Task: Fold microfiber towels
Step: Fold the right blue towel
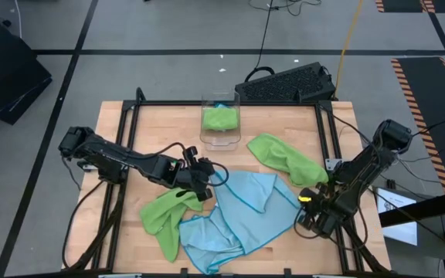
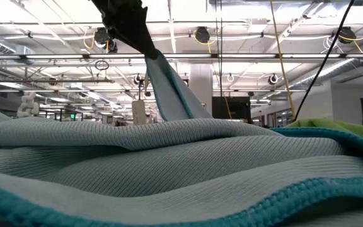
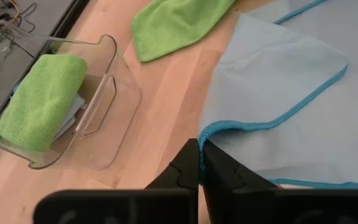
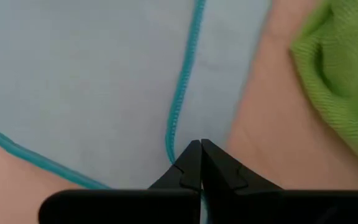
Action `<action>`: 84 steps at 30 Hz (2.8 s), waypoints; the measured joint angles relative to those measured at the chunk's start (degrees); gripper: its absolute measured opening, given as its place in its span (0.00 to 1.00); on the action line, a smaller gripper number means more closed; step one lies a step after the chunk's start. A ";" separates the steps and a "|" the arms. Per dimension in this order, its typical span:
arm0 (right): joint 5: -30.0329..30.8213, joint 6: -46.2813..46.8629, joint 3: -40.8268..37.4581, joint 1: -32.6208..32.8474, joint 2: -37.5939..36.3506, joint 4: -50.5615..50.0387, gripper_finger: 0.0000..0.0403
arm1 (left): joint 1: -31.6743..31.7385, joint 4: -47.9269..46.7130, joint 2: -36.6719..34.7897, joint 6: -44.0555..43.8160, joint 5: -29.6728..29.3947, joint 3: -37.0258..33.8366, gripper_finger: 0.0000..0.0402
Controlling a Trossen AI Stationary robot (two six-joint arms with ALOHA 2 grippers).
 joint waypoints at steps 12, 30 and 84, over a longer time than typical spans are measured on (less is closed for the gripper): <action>0.20 -0.54 0.00 0.04 -5.66 0.11 0.00 | 0.00 0.20 0.00 0.37 0.02 0.00 0.03; -2.76 -12.13 0.02 -0.27 -2.84 1.14 0.38 | 0.00 0.68 0.00 0.35 0.04 0.00 0.03; 12.21 -52.57 -2.12 -9.62 1.13 33.78 0.30 | -5.19 -0.48 -0.72 1.36 3.02 0.00 0.01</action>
